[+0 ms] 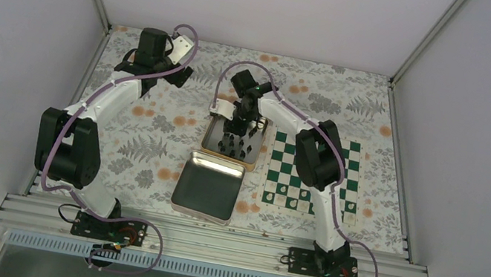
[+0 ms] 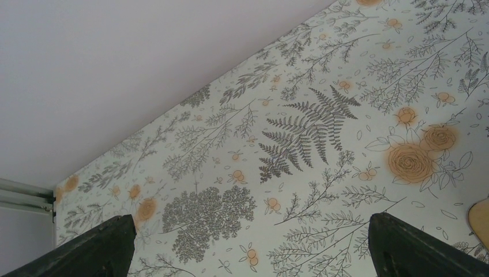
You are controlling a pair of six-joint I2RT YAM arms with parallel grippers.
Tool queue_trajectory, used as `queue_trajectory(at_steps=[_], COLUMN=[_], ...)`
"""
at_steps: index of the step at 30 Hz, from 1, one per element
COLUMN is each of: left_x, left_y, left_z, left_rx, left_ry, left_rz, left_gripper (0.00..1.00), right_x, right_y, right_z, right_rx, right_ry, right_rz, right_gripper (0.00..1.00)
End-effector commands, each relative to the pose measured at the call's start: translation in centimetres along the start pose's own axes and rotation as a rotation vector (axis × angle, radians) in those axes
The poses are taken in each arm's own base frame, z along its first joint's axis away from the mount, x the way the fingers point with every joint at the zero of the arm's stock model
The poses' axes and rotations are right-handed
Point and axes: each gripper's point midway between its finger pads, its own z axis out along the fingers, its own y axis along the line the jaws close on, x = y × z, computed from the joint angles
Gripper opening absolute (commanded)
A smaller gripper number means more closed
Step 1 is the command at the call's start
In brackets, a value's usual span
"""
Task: Set up the chess pieces on the board
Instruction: Pick up the chess piece from the storage box.
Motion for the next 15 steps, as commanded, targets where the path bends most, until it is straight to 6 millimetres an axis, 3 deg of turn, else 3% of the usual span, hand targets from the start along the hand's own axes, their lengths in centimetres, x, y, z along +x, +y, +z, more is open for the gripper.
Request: queue_trajectory(at_steps=[1,5,9,12,15], left_x=[-0.7,-0.7,-0.9,-0.9,-1.0], left_y=[0.2,0.3,0.5,0.5,0.5], left_z=[-0.5,-0.5,-0.6,-0.7,-0.7], left_rx=[-0.002,-0.004,-0.013,-0.016,-0.013], left_ry=[-0.031,-0.030,-0.033,-0.034,-0.036], left_rz=[0.010,0.010,0.010,0.012,0.013], left_gripper=[1.00,1.00,1.00,1.00,1.00], right_x=[-1.1,-2.0,-1.5,0.4,4.2], right_y=[-0.3,-1.3,-3.3,-5.2,-7.4], right_z=[-1.6,-5.0,-10.2,-14.4,-18.1], right_rx=[0.050,0.102,0.178,0.254,0.336], right_ry=[-0.015,-0.052,-0.098,-0.118,-0.117], right_rz=[-0.017,-0.009,0.038,0.095,0.179], right_gripper=[0.04,0.04,0.04,0.04,0.04])
